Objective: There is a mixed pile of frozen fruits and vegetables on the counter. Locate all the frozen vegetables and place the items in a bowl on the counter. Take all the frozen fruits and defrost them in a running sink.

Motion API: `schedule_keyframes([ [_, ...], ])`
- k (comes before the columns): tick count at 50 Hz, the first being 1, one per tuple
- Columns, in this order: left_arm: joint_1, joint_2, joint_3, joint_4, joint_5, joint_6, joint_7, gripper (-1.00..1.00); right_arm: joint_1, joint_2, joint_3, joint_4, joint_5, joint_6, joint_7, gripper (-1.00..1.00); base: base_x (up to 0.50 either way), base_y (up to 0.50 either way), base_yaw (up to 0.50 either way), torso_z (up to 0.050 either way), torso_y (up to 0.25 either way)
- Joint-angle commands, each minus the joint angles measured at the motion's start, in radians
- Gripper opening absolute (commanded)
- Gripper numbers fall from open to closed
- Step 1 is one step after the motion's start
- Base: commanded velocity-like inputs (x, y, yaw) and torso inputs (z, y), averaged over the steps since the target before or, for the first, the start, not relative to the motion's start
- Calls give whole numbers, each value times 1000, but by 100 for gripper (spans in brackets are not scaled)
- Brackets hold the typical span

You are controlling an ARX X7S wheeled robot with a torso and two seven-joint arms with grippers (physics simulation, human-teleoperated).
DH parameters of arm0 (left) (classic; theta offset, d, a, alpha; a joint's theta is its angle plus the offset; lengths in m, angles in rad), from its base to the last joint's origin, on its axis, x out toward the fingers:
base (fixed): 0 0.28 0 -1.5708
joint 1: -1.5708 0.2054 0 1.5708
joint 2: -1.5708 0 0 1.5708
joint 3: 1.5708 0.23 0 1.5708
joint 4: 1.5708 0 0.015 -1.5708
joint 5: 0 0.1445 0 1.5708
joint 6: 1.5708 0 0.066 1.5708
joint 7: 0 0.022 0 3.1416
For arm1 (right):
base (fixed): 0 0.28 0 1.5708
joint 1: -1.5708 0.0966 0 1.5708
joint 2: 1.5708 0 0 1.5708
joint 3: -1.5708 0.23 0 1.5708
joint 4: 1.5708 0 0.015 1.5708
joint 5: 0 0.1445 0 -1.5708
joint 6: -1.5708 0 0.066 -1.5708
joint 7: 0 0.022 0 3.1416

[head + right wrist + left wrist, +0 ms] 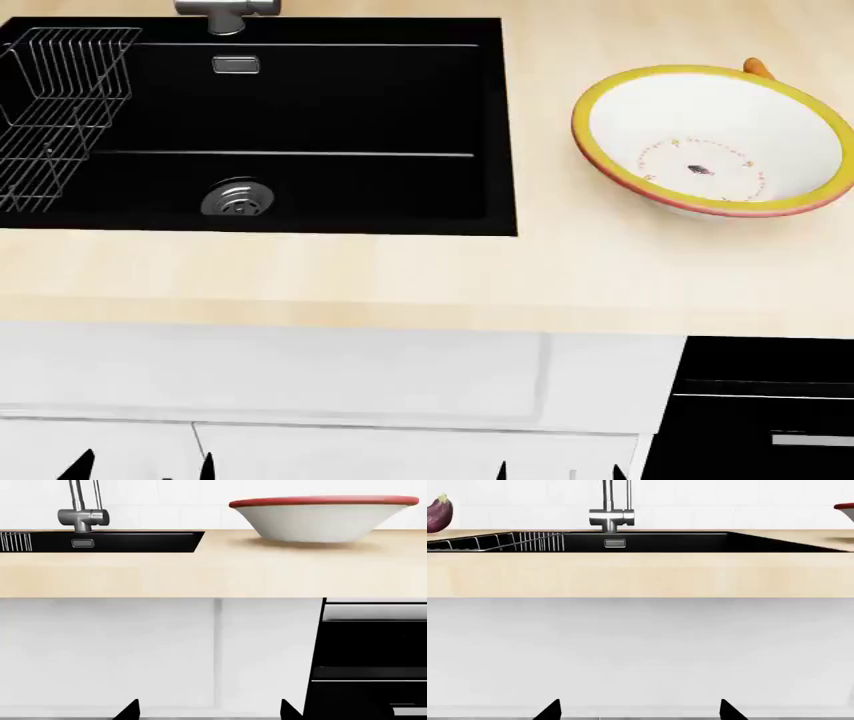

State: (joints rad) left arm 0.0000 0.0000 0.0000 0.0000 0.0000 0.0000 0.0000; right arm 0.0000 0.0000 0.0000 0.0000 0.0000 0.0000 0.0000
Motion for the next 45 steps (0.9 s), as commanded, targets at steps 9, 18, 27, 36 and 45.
schedule_keyframes([
  [9, -2, -48, 52, -4, -47, -6, -60, 100, -2, 61, -74, -2, 59, -1, 77, 100, 0, 0, 0, 0, 0],
  [18, -4, -63, 70, -7, -55, -15, -84, 100, -2, 74, -91, -3, 59, -6, 96, 100, 0, 0, 0, 0, 0],
  [27, -7, -70, 72, -5, -87, -12, -96, 100, -3, 86, -104, -9, 51, -27, 119, 100, 0, -167, 0, 0, 0],
  [36, -6, -82, 83, -1, -100, -14, -108, 100, -3, 94, -112, -8, 68, -19, 130, 100, 0, -500, 0, 0, 0],
  [45, -6, -91, 95, -2, -105, -5, -120, 100, 3, 104, -126, -5, 70, -11, 141, 100, 0, -500, 0, 0, 0],
])
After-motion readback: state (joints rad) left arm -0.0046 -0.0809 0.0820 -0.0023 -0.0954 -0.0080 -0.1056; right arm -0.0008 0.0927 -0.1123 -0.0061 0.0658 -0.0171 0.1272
